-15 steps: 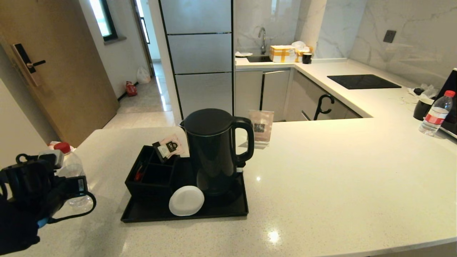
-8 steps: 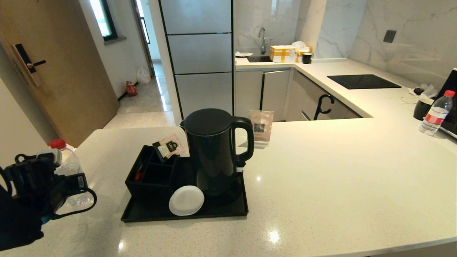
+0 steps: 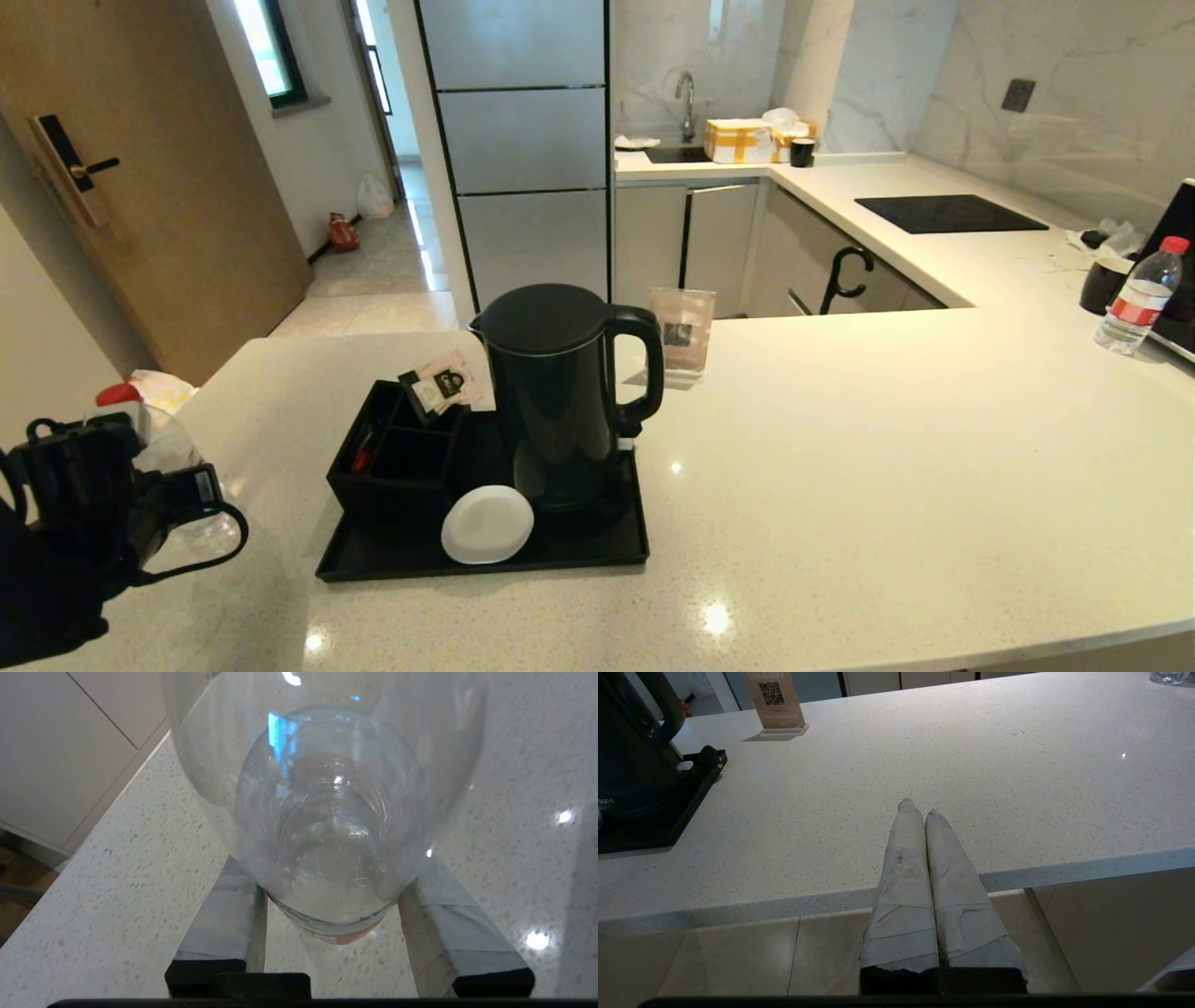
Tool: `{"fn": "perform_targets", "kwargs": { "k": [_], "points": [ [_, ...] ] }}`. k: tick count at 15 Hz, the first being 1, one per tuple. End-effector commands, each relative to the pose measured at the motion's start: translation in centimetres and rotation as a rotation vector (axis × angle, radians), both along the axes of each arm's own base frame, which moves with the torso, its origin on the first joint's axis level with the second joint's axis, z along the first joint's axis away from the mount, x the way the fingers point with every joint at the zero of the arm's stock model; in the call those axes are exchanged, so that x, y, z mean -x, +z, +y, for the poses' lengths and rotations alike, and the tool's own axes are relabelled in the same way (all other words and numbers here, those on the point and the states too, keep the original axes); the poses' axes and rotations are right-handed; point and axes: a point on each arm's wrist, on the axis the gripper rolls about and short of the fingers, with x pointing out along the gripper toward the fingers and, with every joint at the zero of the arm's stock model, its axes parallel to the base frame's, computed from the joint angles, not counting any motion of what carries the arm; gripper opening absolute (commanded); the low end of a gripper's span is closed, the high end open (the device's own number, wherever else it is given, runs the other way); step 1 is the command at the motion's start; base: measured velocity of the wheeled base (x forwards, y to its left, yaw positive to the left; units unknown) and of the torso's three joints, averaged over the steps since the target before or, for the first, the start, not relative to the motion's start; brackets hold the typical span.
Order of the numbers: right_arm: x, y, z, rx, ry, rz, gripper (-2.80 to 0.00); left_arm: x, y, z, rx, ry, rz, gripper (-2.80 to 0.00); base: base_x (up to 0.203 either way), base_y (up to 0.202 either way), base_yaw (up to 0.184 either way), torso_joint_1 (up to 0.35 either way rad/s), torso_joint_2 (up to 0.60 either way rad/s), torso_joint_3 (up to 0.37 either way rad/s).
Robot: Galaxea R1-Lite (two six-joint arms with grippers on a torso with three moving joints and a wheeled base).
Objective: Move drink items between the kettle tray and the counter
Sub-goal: Place it on the left
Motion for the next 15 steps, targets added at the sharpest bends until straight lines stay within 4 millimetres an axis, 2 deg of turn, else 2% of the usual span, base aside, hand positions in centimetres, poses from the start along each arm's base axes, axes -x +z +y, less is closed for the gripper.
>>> {"fn": "perform_targets", "kwargs": {
  "k": [1,3,5,6,7,15],
  "points": [
    [0.0,0.0,0.0,0.0,0.0,0.001,-2.8,0.4,0.2,-0.4,-0.002,-0.008,-0.001,-2.8,0.0,0.0,0.0,0.0,0.0,0.0],
    [0.0,0.0,0.0,0.0,-0.001,0.001,-2.8,0.9,-0.1,-1.3,0.003,-0.028,0.015,-2.8,0.0,0.0,0.0,0.0,0.0,0.0],
    [0.0,0.0,0.0,0.0,0.0,0.001,-2.8,0.9,-0.1,-1.4,0.0,-0.024,0.015,-2.8,0.0,0.0,0.0,0.0,0.0,0.0],
    [0.0,0.0,0.0,0.0,0.0,0.001,-2.8,0.9,-0.1,-1.4,0.0,-0.024,0.015,-1.7,0.0,0.0,0.0,0.0,0.0,0.0],
    [0.0,0.0,0.0,0.0,0.0,0.001,-2.8,0.9,-0.1,-1.4,0.0,-0.024,0.015,0.0,0.0,0.0,0.0,0.0,0.0,0.0],
    [0.0,0.0,0.0,0.0,0.0,0.001,-2.8,1.4,-0.2,-1.6,-0.002,-0.018,0.019,0.0,0.0,0.0,0.0,0.0,0.0,0.0]
  ]
}}
